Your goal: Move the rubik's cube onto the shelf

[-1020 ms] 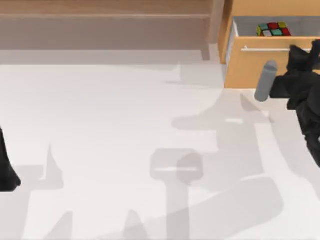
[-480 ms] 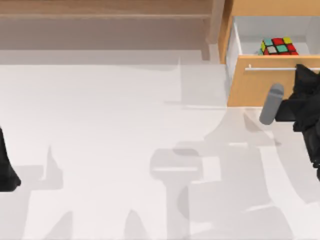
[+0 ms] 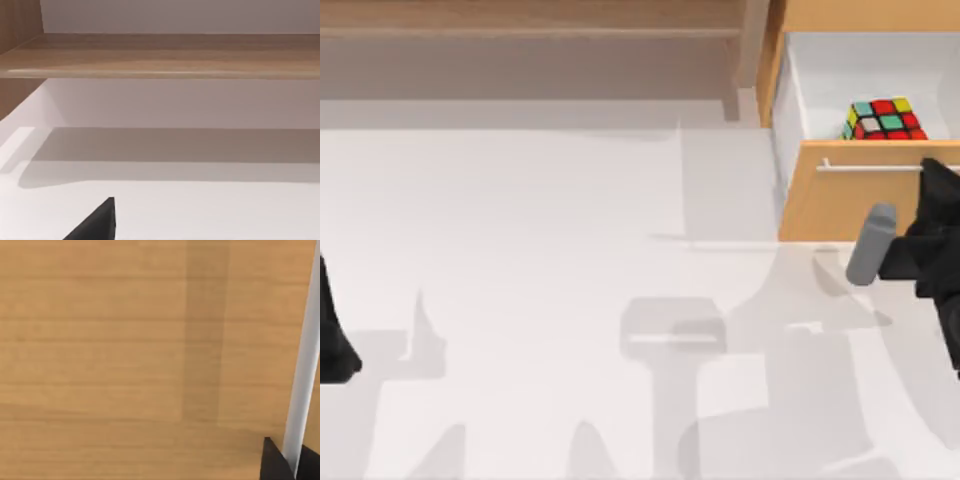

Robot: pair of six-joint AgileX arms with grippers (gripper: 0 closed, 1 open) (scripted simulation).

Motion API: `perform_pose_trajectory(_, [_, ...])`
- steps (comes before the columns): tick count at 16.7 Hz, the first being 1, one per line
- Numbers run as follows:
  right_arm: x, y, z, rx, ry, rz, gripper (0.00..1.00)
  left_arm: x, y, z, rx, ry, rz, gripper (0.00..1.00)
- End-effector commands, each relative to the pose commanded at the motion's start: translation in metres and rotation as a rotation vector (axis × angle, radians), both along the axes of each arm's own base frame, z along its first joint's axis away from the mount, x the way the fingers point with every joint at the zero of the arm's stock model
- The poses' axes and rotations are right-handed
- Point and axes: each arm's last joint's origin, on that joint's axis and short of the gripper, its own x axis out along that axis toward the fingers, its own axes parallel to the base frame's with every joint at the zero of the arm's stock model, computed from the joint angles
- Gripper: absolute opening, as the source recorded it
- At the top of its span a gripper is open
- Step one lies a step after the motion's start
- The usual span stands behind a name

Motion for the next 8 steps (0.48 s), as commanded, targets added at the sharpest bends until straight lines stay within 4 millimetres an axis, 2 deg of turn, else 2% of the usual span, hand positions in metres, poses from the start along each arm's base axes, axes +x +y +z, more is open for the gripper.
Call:
perform_pose_trajectory(3, [-0.022,0.0,0.001,0.002,-0.004,0.0,0.0,0.0,0.0,0.0,0.0,0.0,0.0,1.0])
perform_pose_trajectory(7, [-0.023,0.0,0.002,0.003,-0.006,0.0,0.0,0.0,0.0,0.0,0.0,0.0,0.0,1.0])
perform_pose_trajectory(8, [-0.023,0.0,0.002,0.003,-0.006,0.0,0.08,0.0,0.0,0.0,0.0,0.0,0.0,1.0])
